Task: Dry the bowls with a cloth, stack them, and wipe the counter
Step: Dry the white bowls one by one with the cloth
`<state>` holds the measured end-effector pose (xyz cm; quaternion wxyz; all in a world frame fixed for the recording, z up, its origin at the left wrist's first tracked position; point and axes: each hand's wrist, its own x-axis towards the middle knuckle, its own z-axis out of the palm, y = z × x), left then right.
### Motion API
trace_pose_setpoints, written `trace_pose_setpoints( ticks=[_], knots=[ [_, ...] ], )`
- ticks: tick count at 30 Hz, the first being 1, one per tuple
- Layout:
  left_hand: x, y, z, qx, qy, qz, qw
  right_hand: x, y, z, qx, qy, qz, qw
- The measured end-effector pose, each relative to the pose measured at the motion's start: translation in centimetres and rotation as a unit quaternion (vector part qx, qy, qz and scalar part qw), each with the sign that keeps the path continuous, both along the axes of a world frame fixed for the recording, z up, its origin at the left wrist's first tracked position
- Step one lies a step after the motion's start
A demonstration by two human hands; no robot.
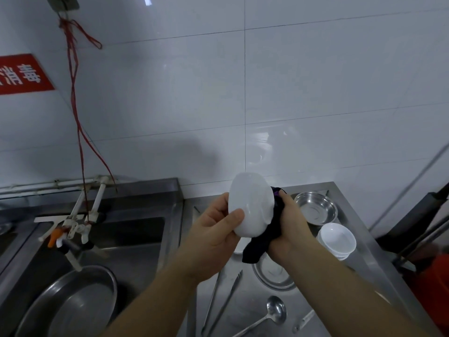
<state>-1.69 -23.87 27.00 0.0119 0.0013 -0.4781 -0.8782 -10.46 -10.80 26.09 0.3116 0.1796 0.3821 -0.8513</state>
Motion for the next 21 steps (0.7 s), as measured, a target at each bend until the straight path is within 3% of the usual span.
trace_pose_setpoints(
  ticks=[5,9,13,17,21],
  knots=[
    [-0.5,-0.9,0.3,-0.057,-0.031,0.004,0.998,-0.6,0.5,0.5,0.055,0.001,-0.005,0.998],
    [-0.6,-2.8,1.1,-0.006,-0.104,-0.028,0.994,-0.6,1.0,0.4,0.092,0.023,0.013,0.995],
    [-0.2,-2.7,0.6,-0.014,-0.097,-0.013,0.995,0.6,0.7,-0.1,0.062,-0.012,0.006,0.998],
    [0.0,-1.5,-0.3,-0.015,-0.074,0.065,0.995,1.8,-0.2,-0.7,0.022,-0.047,-0.036,0.998],
    [-0.3,0.6,-1.5,-0.151,-0.043,0.149,0.976,2.7,-1.4,-0.9,0.031,-0.063,-0.074,0.995]
  ],
)
